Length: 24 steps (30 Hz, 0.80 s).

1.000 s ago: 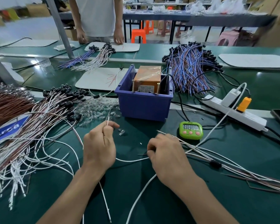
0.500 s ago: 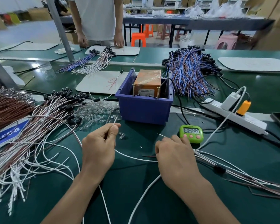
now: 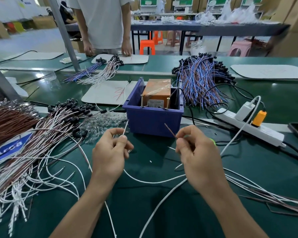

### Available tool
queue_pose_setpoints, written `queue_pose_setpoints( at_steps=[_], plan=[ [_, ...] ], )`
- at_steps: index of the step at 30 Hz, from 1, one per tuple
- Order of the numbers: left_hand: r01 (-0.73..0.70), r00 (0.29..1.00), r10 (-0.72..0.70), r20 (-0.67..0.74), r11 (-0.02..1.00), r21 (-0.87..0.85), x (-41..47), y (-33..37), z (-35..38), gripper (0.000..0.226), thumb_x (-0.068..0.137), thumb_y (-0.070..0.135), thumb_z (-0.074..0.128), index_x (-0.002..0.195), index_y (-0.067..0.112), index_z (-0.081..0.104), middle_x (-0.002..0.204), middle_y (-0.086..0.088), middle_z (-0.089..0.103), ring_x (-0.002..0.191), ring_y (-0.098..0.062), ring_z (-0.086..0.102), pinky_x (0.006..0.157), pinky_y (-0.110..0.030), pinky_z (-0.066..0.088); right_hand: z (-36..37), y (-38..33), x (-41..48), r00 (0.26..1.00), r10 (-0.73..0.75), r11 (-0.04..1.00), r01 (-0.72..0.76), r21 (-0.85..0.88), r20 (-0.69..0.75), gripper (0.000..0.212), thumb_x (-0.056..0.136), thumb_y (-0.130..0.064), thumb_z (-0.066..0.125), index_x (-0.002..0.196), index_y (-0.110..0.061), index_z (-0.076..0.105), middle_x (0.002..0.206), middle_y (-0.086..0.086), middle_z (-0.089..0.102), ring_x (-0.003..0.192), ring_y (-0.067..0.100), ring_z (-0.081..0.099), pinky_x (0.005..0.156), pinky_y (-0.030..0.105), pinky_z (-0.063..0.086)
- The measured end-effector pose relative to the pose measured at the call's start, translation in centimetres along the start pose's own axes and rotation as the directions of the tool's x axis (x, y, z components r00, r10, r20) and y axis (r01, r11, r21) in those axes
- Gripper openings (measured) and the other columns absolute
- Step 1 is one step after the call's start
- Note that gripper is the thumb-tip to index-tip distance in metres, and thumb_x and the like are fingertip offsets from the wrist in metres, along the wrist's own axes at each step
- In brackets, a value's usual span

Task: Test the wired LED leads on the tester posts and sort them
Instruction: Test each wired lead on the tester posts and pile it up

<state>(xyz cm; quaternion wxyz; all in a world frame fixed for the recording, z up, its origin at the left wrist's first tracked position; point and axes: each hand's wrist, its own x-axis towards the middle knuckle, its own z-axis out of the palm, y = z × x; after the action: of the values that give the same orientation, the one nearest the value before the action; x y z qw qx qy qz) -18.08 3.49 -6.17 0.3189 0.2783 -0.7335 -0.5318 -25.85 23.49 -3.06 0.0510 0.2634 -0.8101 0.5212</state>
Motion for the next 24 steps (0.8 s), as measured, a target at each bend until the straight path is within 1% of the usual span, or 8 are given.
queue_pose_setpoints(
  at_steps=[2,4,7,12,14,17,20,24],
  plan=[
    [-0.005,0.999,0.003,-0.052,0.999,-0.039,0.5,0.9,0.4,0.013,0.102,0.018,0.059,0.090,0.019,0.063,0.066,-0.002,0.073,0.045,-0.012,0.056,0.049,-0.022,0.044,-0.4,-0.4,1.2,0.999,0.001,1.000,-0.001,-0.005,-0.044,0.017,0.094,-0.018,0.068,0.086,-0.032,0.063,0.068,-0.013,0.068,0.058,0.009,0.059,0.055,0.018,0.044],
    [-0.020,0.991,0.014,-0.134,0.999,-0.039,0.8,1.6,0.8,0.022,0.100,0.025,0.064,0.079,0.017,0.065,0.060,0.000,0.071,0.040,-0.010,0.056,0.042,-0.017,0.041,-0.6,-0.7,2.2,0.997,0.020,1.000,-0.019,0.019,-0.074,0.014,0.090,-0.020,0.073,0.082,-0.030,0.068,0.068,-0.015,0.070,0.057,0.007,0.061,0.057,0.019,0.046],
    [-0.003,0.971,0.000,-0.237,1.000,-0.013,1.3,2.5,1.4,0.030,0.095,0.033,0.068,0.069,0.018,0.065,0.051,0.003,0.067,0.035,-0.008,0.053,0.038,-0.018,0.039,-0.5,-1.1,3.2,0.994,0.029,0.997,-0.022,0.068,-0.106,0.017,0.087,-0.018,0.078,0.076,-0.028,0.070,0.063,-0.012,0.069,0.053,0.010,0.063,0.055,0.020,0.049],
    [0.000,0.950,-0.009,-0.313,1.000,-0.031,2.6,3.1,2.2,0.026,0.088,0.040,0.070,0.067,0.024,0.067,0.047,0.011,0.059,0.043,-0.013,0.049,0.053,-0.029,0.040,-0.4,-1.4,4.5,0.992,0.044,0.993,-0.031,0.112,-0.115,0.018,0.086,-0.016,0.080,0.073,-0.025,0.072,0.057,-0.007,0.069,0.046,0.008,0.063,0.052,0.022,0.051],
    [-0.005,0.947,-0.004,-0.320,1.000,-0.028,3.0,3.1,2.4,0.017,0.085,0.042,0.069,0.071,0.033,0.068,0.046,0.014,0.057,0.043,-0.011,0.046,0.054,-0.028,0.037,-0.6,-1.3,5.2,0.993,0.023,0.996,-0.012,0.093,-0.119,0.019,0.085,-0.016,0.080,0.071,-0.026,0.072,0.057,-0.008,0.069,0.044,0.008,0.061,0.049,0.017,0.047],
    [0.001,0.946,-0.002,-0.324,1.000,-0.003,3.2,3.1,2.8,0.029,0.086,0.040,0.071,0.061,0.025,0.065,0.045,0.016,0.056,0.043,-0.010,0.046,0.057,-0.028,0.038,-1.1,-0.9,6.0,0.992,0.010,0.999,-0.005,0.046,-0.126,0.020,0.083,-0.017,0.080,0.069,-0.027,0.072,0.060,-0.011,0.069,0.047,0.007,0.059,0.051,0.020,0.047],
    [0.018,0.944,0.000,-0.330,0.998,0.052,3.1,3.3,3.2,0.032,0.087,0.035,0.073,0.057,0.027,0.063,0.047,0.020,0.059,0.042,-0.002,0.051,0.054,-0.025,0.037,-1.4,-0.3,6.4,0.991,0.007,1.000,-0.007,0.002,-0.132,0.019,0.082,-0.017,0.081,0.069,-0.028,0.072,0.061,-0.013,0.069,0.053,0.007,0.062,0.055,0.024,0.051],
    [0.016,0.943,0.020,-0.331,0.994,0.107,2.9,3.8,3.4,0.032,0.086,0.033,0.074,0.057,0.028,0.063,0.051,0.024,0.062,0.049,0.003,0.056,0.052,-0.019,0.038,-1.9,0.0,6.9,0.992,-0.027,0.998,0.021,-0.054,-0.122,0.018,0.082,-0.020,0.082,0.069,-0.028,0.073,0.061,-0.014,0.068,0.053,0.008,0.059,0.052,0.022,0.046]
  ],
)
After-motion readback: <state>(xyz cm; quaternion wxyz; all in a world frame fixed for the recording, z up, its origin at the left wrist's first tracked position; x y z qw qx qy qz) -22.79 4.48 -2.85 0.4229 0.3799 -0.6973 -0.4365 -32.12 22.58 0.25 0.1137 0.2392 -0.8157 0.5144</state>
